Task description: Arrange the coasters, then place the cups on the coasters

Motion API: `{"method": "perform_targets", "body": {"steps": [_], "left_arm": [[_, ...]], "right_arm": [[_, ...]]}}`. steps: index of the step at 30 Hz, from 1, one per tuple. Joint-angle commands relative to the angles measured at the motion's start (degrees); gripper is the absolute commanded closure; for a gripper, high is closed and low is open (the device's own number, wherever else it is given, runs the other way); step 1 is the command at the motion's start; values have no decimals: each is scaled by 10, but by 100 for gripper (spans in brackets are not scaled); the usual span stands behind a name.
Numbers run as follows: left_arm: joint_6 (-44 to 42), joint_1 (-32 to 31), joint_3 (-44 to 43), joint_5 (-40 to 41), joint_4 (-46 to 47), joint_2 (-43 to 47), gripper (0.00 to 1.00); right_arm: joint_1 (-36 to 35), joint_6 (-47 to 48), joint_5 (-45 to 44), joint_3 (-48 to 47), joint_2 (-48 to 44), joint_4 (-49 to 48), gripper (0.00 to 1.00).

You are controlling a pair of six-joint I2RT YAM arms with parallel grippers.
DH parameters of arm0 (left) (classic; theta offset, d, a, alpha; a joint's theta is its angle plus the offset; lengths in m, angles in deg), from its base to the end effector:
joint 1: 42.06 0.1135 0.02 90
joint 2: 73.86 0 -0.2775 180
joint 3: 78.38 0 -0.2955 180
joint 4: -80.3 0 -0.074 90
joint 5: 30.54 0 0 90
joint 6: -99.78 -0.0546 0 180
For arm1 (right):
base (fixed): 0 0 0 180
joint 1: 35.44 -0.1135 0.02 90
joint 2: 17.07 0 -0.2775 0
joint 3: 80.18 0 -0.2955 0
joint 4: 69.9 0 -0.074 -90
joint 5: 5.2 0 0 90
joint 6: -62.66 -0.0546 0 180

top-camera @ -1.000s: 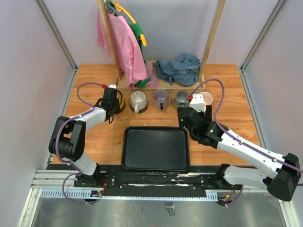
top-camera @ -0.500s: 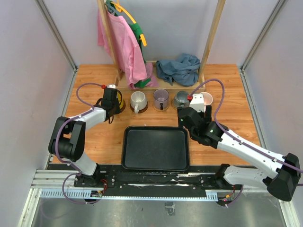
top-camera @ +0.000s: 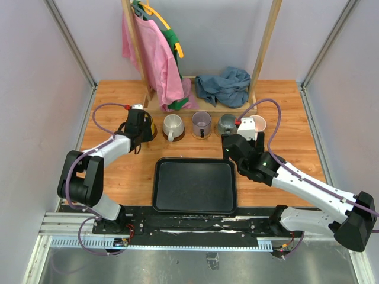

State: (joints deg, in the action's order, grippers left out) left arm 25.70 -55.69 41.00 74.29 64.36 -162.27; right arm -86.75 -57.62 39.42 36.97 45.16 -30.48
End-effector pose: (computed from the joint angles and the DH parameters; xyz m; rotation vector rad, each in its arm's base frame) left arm 0.3583 -0.0725 0.1655 -0.1738 2.2964 0.0388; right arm 0.2015 0.1894 0.2918 0.0287 2.0263 -0.0069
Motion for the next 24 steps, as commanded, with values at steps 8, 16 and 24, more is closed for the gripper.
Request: {"method": "perform_targets", "body": {"steps": [8, 16, 24], "left_arm": [[10, 4, -10, 33, -49, 28, 45], [16, 4, -10, 61, -67, 39, 44], [18, 4, -10, 67, -71, 39, 44]], "right_arm": [[8, -13, -3, 4, -1, 7, 2], [8, -12, 0, 2, 9, 4, 2], [8, -12, 0, 4, 9, 5, 2]]}}
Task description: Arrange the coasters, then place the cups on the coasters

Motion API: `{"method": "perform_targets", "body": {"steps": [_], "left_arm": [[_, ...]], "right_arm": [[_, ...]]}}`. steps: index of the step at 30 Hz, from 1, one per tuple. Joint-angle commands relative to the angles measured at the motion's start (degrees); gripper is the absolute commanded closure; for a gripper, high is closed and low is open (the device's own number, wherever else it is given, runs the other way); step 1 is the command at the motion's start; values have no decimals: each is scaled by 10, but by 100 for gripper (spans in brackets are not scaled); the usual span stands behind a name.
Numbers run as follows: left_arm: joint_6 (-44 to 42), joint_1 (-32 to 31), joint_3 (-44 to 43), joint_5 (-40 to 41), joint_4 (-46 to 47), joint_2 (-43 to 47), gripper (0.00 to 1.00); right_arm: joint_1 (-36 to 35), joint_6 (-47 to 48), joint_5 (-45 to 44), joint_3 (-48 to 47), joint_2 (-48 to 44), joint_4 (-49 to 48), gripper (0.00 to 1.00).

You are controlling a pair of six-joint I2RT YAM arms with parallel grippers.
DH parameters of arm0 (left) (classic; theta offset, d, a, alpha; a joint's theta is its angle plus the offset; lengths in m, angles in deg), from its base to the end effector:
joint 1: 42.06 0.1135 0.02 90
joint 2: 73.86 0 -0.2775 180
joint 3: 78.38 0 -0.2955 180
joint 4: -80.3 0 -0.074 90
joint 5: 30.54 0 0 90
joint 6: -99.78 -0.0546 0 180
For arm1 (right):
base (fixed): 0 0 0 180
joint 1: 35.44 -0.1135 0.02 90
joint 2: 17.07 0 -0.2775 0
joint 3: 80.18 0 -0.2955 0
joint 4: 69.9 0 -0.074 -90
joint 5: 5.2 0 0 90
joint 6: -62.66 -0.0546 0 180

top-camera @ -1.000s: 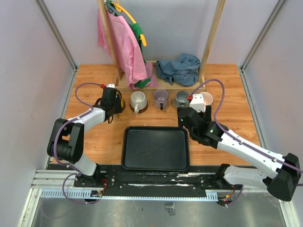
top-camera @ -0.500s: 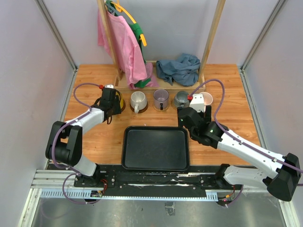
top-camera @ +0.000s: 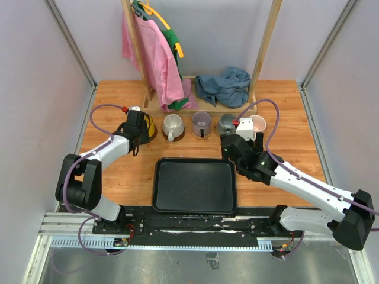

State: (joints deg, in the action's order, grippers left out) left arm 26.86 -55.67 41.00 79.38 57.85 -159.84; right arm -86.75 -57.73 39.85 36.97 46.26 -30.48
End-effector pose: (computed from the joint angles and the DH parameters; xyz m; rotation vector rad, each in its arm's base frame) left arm 0.3462 -0.0647 0.1709 -0.2294 2.3356 0.1575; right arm 0.2035 0.1924 0.2867 0.0172 2.0420 -0.0145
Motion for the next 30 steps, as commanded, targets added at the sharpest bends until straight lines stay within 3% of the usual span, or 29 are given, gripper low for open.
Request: {"method": "perform_targets", "body": {"steps": [1, 13, 19, 26, 27, 28, 30], "left_arm": [[7, 4, -10, 16, -7, 14, 43], [7, 4, -15, -29, -9, 54, 39], [10, 3, -17, -68, -24, 100, 25], [39, 3, 16, -98, -11, 183, 17], [44, 3, 24, -98, -7, 197, 13], [49, 3, 34, -95, -5, 218, 3], [64, 3, 48, -77, -9, 247, 0]], "right_arm": [[8, -10, -5, 4, -2, 4, 2], [9, -12, -16, 4, -2, 5, 2], [22, -14, -49, 5, -18, 20, 2], [143, -19, -11, 38, -93, 31, 2], [161, -25, -10, 44, -108, 36, 2], [177, -32, -11, 51, -125, 42, 2], [202, -49, -25, 62, -163, 58, 2]]}}
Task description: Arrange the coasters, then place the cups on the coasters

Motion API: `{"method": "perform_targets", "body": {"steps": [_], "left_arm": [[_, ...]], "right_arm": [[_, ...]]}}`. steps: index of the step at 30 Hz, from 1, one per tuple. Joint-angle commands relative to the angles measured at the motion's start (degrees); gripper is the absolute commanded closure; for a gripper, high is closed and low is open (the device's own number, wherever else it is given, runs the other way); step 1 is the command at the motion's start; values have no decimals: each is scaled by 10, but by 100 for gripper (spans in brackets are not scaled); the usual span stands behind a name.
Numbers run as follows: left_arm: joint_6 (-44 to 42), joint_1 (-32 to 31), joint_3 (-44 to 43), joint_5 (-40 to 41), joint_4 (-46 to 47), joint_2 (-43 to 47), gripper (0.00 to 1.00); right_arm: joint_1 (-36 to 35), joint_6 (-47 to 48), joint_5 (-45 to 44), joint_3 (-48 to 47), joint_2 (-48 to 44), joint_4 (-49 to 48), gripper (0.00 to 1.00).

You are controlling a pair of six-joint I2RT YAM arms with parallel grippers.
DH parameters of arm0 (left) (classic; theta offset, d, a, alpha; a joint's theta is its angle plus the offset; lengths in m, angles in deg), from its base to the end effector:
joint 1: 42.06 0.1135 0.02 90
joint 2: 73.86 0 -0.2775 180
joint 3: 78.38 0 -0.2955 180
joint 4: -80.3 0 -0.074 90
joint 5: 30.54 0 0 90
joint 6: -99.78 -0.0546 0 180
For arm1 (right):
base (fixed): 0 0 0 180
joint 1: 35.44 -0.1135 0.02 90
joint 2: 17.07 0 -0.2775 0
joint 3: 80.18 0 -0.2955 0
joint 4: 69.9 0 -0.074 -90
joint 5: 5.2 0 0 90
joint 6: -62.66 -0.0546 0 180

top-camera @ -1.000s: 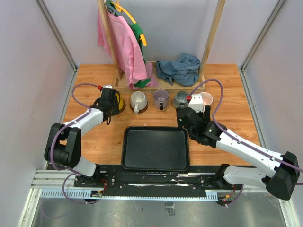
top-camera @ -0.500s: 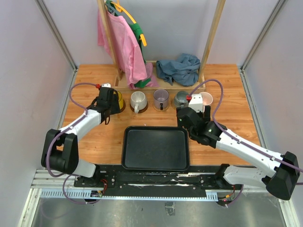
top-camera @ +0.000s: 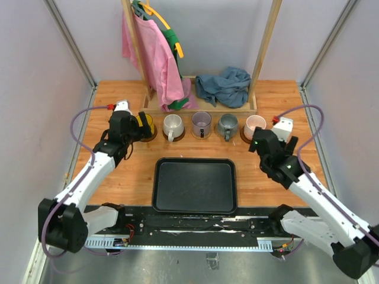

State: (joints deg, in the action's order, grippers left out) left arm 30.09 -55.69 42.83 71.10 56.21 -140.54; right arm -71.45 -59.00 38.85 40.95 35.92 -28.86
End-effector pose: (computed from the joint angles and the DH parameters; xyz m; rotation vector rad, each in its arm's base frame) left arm 0.3048 -0.0626 0.2603 -0.2427 2.1052 -0.1362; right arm 0.2159 0.1084 0.3009 0.3525 1.9532 -0.1227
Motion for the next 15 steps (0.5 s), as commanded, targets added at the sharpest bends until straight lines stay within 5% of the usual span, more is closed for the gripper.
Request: {"method": "perform_targets", "body": {"steps": [1, 15], "left_arm": [[40, 4, 35, 15, 4, 69, 0], [80, 4, 62, -13, -114, 219, 0]], "right_arm": [[56, -44, -26, 28, -80, 50, 2], [66, -80, -124, 25, -234, 153, 2]]}}
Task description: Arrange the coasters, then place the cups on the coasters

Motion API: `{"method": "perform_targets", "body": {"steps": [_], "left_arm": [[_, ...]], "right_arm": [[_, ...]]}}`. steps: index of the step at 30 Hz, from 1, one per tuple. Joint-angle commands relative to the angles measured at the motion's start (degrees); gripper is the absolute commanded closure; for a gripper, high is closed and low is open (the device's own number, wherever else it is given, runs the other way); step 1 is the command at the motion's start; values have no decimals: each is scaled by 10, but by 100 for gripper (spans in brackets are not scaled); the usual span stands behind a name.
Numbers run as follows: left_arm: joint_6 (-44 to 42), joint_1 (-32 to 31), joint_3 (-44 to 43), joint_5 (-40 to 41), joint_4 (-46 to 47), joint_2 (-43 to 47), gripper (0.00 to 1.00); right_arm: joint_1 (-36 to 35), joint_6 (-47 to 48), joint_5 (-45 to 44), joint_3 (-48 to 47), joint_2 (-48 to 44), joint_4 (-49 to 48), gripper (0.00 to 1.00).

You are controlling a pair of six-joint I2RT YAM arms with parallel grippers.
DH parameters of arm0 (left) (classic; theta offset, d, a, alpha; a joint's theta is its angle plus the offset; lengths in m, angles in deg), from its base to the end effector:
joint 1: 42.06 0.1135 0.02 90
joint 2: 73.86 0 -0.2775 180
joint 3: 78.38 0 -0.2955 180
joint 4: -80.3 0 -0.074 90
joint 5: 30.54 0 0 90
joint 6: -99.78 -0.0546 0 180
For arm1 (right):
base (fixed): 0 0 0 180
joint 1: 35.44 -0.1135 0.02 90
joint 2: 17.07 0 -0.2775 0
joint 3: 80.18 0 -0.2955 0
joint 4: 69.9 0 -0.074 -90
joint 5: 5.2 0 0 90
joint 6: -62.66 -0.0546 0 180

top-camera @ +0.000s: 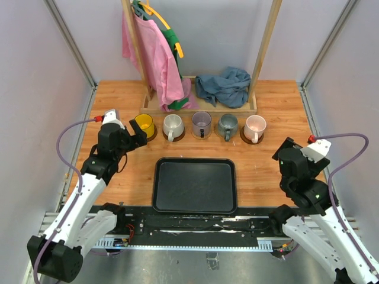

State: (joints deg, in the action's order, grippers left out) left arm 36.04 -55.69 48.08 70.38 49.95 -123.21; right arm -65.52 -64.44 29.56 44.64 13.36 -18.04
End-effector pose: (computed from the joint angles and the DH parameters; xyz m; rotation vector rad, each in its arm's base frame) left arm 0.2439 -0.0485 0.2894 -0.3424 1.9982 -0.2482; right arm 0.1459 0.0327 0.3299 0.6659 1.7121 -0.1707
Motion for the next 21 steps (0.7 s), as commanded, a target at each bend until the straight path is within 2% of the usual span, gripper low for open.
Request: {"method": "perform_targets", "body": {"steps": [1, 7, 14, 21], "left_arm": [[20, 4, 14, -5, -58, 62, 0], [55, 4, 31, 24, -87, 134, 0], [152, 4, 28, 140, -165, 118, 1], [144, 4, 48, 145, -159, 132, 0]], "right_arm": [[7, -27, -29, -11, -8, 46, 2], [7, -38, -14, -15, 18, 62, 2], [6, -46, -3, -23, 48, 68, 2], [7, -46, -1, -27, 60, 68, 2]]}}
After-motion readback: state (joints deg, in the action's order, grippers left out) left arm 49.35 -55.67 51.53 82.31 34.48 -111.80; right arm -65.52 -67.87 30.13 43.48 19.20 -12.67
